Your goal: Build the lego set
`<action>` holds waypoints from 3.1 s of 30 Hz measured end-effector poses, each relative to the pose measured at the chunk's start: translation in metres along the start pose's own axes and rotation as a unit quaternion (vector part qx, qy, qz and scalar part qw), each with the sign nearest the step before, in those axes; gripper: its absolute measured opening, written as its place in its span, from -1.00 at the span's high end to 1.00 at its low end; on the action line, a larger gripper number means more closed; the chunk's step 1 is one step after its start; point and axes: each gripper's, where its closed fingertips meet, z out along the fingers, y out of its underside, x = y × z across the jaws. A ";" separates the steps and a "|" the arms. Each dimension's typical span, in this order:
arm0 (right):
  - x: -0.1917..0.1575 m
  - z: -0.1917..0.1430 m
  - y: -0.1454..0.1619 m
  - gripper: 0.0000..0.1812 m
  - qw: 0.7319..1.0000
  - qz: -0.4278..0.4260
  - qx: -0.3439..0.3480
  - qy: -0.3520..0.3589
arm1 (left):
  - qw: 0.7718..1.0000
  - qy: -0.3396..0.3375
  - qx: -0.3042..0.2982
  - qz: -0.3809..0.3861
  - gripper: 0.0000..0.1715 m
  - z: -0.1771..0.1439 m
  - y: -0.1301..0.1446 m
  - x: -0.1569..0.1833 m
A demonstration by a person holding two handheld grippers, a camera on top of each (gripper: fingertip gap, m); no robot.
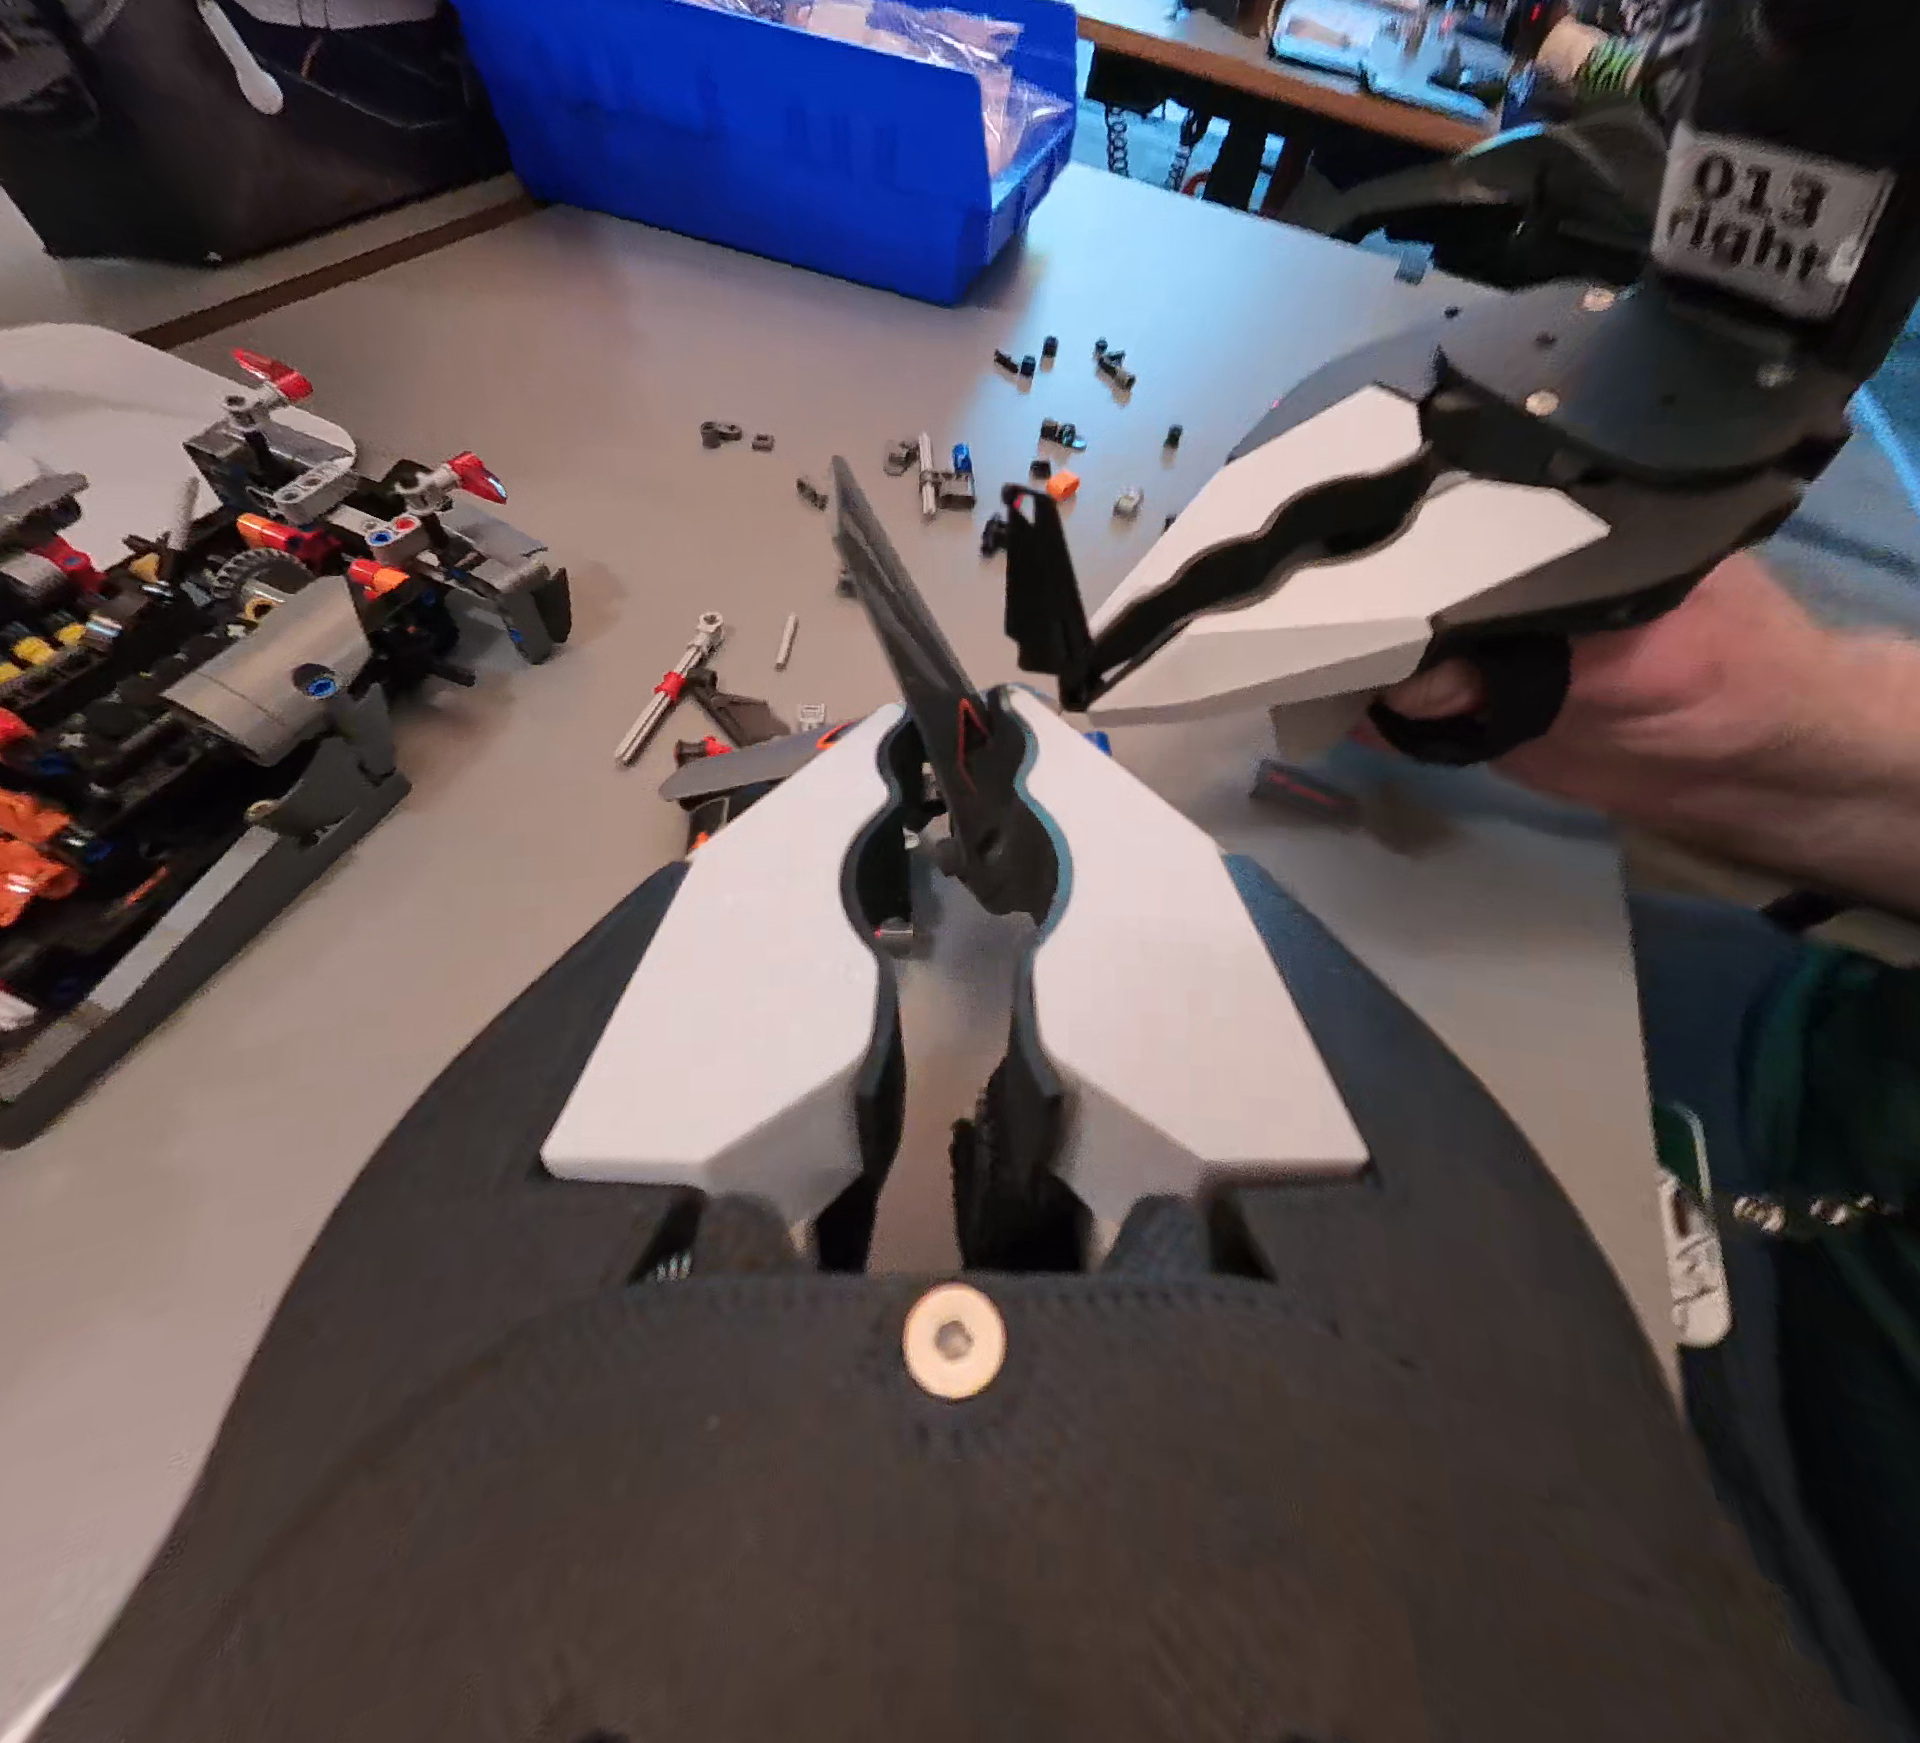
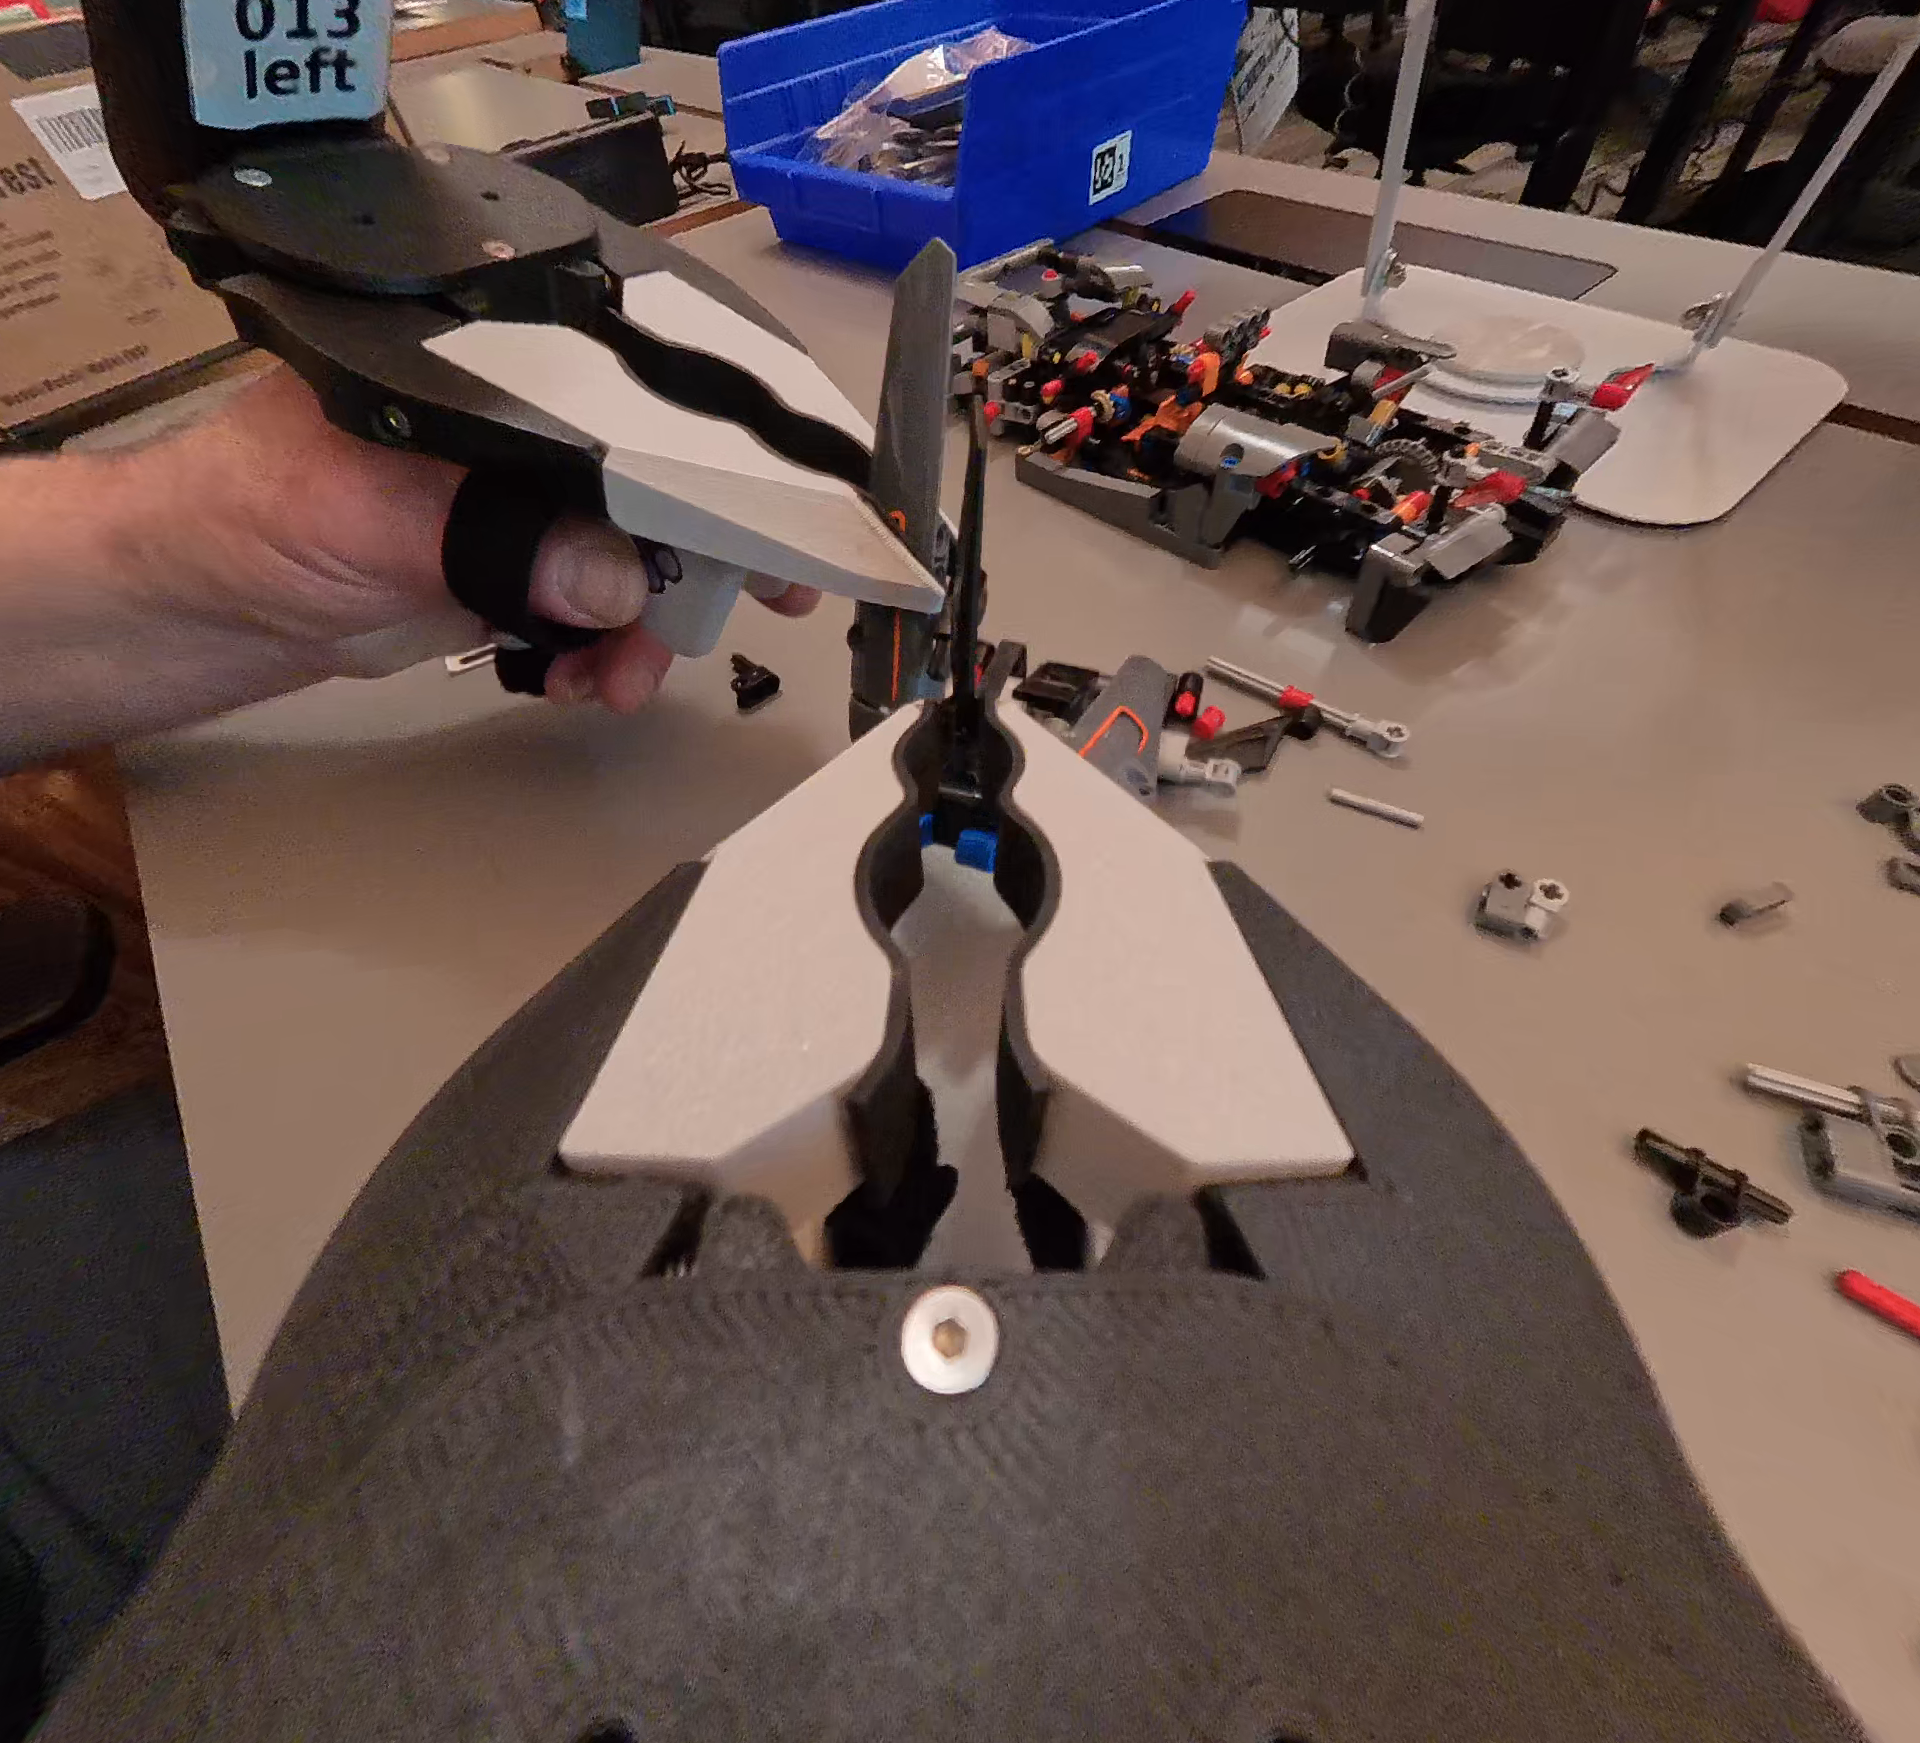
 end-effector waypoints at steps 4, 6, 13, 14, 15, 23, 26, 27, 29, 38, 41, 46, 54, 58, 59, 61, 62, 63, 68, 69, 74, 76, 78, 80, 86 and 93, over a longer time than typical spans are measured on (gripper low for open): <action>0.008 -0.002 -0.004 0.96 1.000 -0.008 0.008 0.017 | 0.999 -0.004 0.024 -0.046 0.89 0.007 -0.009 0.001; 0.011 -0.004 -0.007 0.96 1.000 -0.008 0.013 0.021 | 0.997 -0.011 0.041 -0.064 0.89 0.010 -0.014 -0.002; 0.023 -0.010 -0.015 0.96 0.998 -0.020 0.027 0.048 | 0.990 -0.006 0.085 -0.110 0.89 0.021 -0.028 0.005; 0.024 -0.011 -0.016 0.96 0.998 -0.017 0.031 0.048 | 0.989 -0.006 0.090 -0.116 0.89 0.022 -0.029 0.005; 0.025 -0.011 -0.017 0.96 0.998 -0.012 0.034 0.046 | 0.988 -0.009 0.095 -0.121 0.89 0.023 -0.030 0.004; 0.034 -0.018 -0.019 0.96 0.998 0.001 0.043 0.048 | 0.986 -0.009 0.109 -0.129 0.89 0.030 -0.036 0.005; 0.034 -0.018 -0.020 0.96 0.998 0.000 0.040 0.049 | 0.985 -0.015 0.114 -0.127 0.89 0.031 -0.038 0.005; 0.033 -0.018 -0.020 0.96 0.998 -0.003 0.041 0.050 | 0.985 -0.015 0.113 -0.127 0.89 0.032 -0.038 0.006; 0.035 -0.019 -0.021 0.96 0.997 -0.005 0.046 0.056 | 0.985 -0.014 0.114 -0.125 0.89 0.033 -0.039 0.006; 0.036 -0.022 -0.023 0.96 0.997 0.014 0.053 0.051 | 0.985 -0.032 0.126 -0.111 0.89 0.034 -0.043 0.007; 0.036 -0.023 -0.025 0.95 0.997 0.029 0.062 0.044 | 0.986 -0.038 0.127 -0.103 0.89 0.034 -0.045 0.008; 0.037 -0.025 -0.027 0.96 0.996 0.025 0.071 0.053 | 0.986 -0.050 0.135 -0.086 0.89 0.034 -0.048 0.010; 0.039 -0.029 -0.031 0.95 0.993 0.015 0.094 0.064 | 0.984 -0.063 0.139 -0.089 0.90 0.035 -0.054 0.012; 0.040 -0.032 -0.034 0.96 0.993 0.018 0.102 0.060 | 0.984 -0.069 0.142 -0.082 0.89 0.035 -0.057 0.013; 0.040 -0.032 -0.034 0.96 0.993 0.024 0.103 0.055 | 0.985 -0.072 0.139 -0.073 0.89 0.036 -0.058 0.013; 0.040 -0.033 -0.034 0.96 0.992 0.044 0.107 0.041 | 0.985 -0.072 0.139 -0.067 0.89 0.036 -0.058 0.015; 0.040 -0.033 -0.034 0.96 0.993 0.048 0.105 0.036 | 0.986 -0.075 0.135 -0.058 0.89 0.036 -0.058 0.015; 0.040 -0.034 -0.034 0.96 0.993 0.051 0.104 0.034 | 0.987 -0.082 0.131 -0.045 0.89 0.036 -0.058 0.015; 0.040 -0.034 -0.035 0.96 0.993 0.041 0.102 0.039 | 0.987 -0.090 0.130 -0.029 0.89 0.036 -0.060 0.016; 0.040 -0.034 -0.035 0.96 0.993 0.046 0.100 0.034 | 0.987 -0.089 0.130 -0.029 0.89 0.036 -0.060 0.016; 0.040 -0.034 -0.034 0.96 0.994 0.057 0.091 0.015 | 0.987 -0.094 0.132 -0.016 0.89 0.036 -0.060 0.017; 0.039 -0.034 -0.034 0.96 0.994 0.063 0.091 0.006 | 0.986 -0.108 0.129 0.015 0.89 0.035 -0.061 0.019; 0.039 -0.034 -0.034 0.96 0.993 0.070 0.095 0.000 | 0.985 -0.114 0.127 0.030 0.89 0.035 -0.063 0.021; 0.039 -0.035 -0.035 0.96 0.992 0.080 0.102 -0.009 | 0.985 -0.111 0.130 0.029 0.90 0.035 -0.064 0.021; 0.037 -0.038 -0.041 0.96 0.987 0.091 0.132 -0.024 | 0.983 -0.109 0.145 0.017 0.90 0.033 -0.068 0.023; 0.036 -0.042 -0.048 0.96 0.982 0.086 0.168 -0.032 | 0.979 -0.098 0.176 -0.014 0.90 0.030 -0.076 0.025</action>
